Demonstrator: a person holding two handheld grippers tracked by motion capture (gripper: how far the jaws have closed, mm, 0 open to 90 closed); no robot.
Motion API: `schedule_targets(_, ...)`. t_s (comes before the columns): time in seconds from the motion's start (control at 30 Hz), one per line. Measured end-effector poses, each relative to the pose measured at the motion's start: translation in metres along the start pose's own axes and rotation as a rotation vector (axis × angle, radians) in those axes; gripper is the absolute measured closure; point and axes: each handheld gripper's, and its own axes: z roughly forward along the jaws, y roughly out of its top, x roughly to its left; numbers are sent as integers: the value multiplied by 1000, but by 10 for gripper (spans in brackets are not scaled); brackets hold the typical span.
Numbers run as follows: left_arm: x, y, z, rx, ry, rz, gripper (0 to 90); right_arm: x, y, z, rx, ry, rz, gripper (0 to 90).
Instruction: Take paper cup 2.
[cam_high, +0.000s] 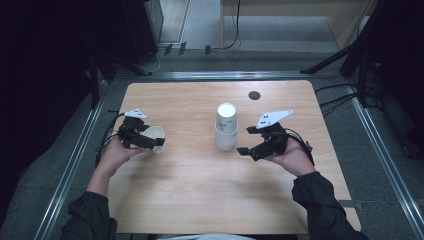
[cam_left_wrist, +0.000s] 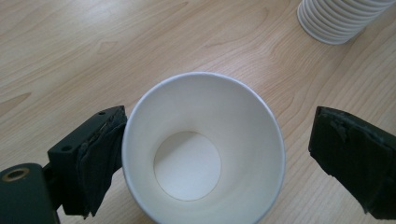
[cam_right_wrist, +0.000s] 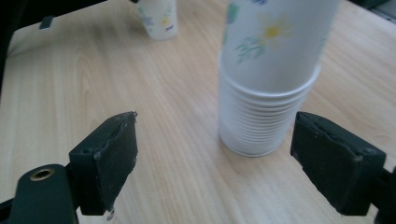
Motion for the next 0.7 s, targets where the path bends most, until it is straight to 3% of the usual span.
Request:
schedule_targets(0.23, -6, -4, -20, -32, -2, -31, 40, -12, 16, 0, 16, -19, 3, 159)
schedule_targets(0.4, -15, -6, -33, -49, 15, -27, 40, -20, 27, 7, 32, -18, 1, 177)
schedule_targets(0.53, -21, -8, -44, -76, 2, -28, 41, -26, 35, 13, 32, 7, -1, 183)
schedule_targets(0.7, -31, -11, -51, -72, -14, -24, 42, -32, 44, 21, 54, 7, -12, 184)
